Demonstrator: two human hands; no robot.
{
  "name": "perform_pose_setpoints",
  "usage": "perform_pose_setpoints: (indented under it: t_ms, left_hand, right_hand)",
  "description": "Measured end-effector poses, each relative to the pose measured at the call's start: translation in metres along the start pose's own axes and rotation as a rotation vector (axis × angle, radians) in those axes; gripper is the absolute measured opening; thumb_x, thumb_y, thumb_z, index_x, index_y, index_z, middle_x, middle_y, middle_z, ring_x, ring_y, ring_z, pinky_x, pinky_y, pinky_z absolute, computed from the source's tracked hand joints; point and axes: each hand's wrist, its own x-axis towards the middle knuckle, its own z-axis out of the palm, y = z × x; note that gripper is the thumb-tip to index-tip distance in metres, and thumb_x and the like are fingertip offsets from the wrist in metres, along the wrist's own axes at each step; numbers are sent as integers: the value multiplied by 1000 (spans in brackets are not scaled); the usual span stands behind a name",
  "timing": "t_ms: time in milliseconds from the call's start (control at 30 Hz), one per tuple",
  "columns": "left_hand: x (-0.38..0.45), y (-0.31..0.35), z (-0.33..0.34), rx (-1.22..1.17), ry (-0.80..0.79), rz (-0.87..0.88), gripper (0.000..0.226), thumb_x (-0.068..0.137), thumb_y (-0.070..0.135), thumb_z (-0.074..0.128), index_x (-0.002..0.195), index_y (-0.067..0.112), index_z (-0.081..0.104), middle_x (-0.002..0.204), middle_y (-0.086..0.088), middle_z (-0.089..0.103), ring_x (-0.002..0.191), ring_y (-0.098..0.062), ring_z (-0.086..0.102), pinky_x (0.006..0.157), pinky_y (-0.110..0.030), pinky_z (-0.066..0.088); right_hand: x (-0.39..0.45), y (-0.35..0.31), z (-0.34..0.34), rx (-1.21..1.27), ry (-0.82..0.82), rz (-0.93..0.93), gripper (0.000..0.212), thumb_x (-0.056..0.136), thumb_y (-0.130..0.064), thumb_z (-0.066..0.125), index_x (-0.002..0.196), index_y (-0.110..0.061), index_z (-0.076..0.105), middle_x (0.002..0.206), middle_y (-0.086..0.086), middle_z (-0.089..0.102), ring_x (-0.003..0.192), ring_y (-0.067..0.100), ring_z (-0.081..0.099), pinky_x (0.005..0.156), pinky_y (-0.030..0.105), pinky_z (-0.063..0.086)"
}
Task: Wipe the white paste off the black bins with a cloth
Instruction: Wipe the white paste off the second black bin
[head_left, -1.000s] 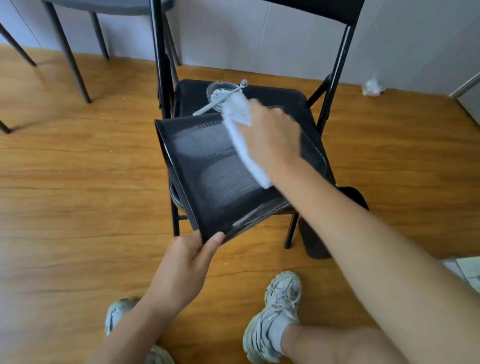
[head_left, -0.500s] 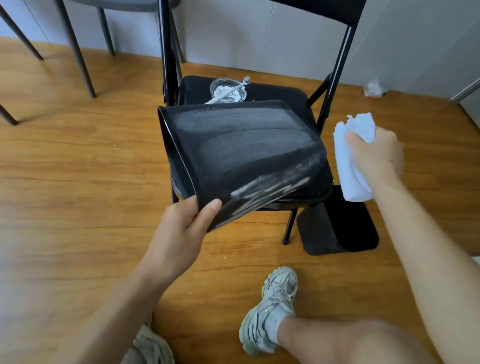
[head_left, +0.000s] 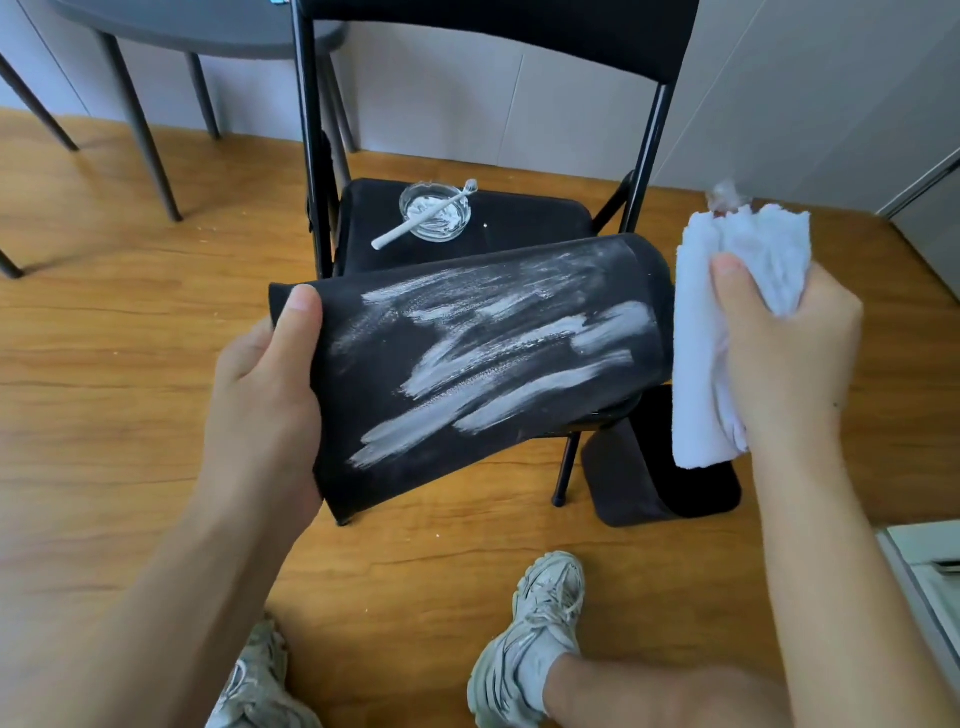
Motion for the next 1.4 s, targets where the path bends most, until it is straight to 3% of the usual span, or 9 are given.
perform_pose_setpoints:
  t_ms: [267,400,467,700,900,1000,1067,1233,1400]
  left_hand:
    - [3,-3,8,52,5,-6,50,100,37,49,57,24,71,57,11,67,52,-5,63,46,-19,51]
    - [2,-5,11,40,-33,-25,43,100,28,51,63,27,72,66,8,71,60,-9,68,52,-24,54]
    - [0,-5,13,74,-19,-20,45,100,32,50,61,32,71,67,10,71,63,-9,67,61,-31,54]
    - [10,-4,7,129,42,-8,43,101,36,47,62,23,59,58,12,59,62,-11,58,60,-31,46]
    - [21,-7,6,147,-29,24,40,102,30,48,66,21,64,64,11,65,64,-9,63,58,-28,49]
    - [22,-8,10,122,-35,18,38,101,29,48,67,22,63,68,7,66,69,-13,63,65,-32,51]
    - [24,-9,10,117,-33,4,38,100,32,49,66,24,64,75,2,66,75,-18,63,72,-39,51]
    - [20,-11,-1,124,-10,-14,35,101,32,48,73,23,68,76,6,68,77,-16,64,76,-45,54]
    - [21,-7,2,114,-48,-38,34,99,36,50,74,19,66,87,-8,69,88,-27,68,84,-55,54]
  right_hand:
    - [-6,18,15,-166,-13,-29,17,92,-31,58,83,-17,56,71,-12,56,63,-4,53,49,6,36]
    - [-12,12,22,-321,31,-132,22,92,-30,57,77,-16,49,61,-6,50,55,14,47,48,27,31]
    - [-24,5,30,-322,28,-206,21,91,-27,60,78,-14,51,60,0,53,54,23,47,47,27,29]
    - [-64,-30,59,-376,-151,-557,15,80,-24,65,75,-15,54,60,-13,34,49,13,32,42,17,14]
    - [8,-5,33,-602,-89,-396,24,95,-34,53,90,-11,56,61,0,42,54,26,38,43,27,17]
    - [16,-10,33,-647,-98,-321,11,96,-20,49,90,-10,52,58,-2,36,52,22,39,45,30,18]
    - [-8,-30,48,-649,-124,-383,8,90,-10,44,83,-13,47,57,-6,32,52,23,41,43,27,16]
    - [-71,-63,81,-487,-276,-706,17,84,-29,56,78,-13,54,55,-5,46,43,23,43,42,19,18]
    - [-13,-27,57,-637,-208,-623,10,89,-19,62,87,-12,57,58,-4,41,49,24,44,42,23,17]
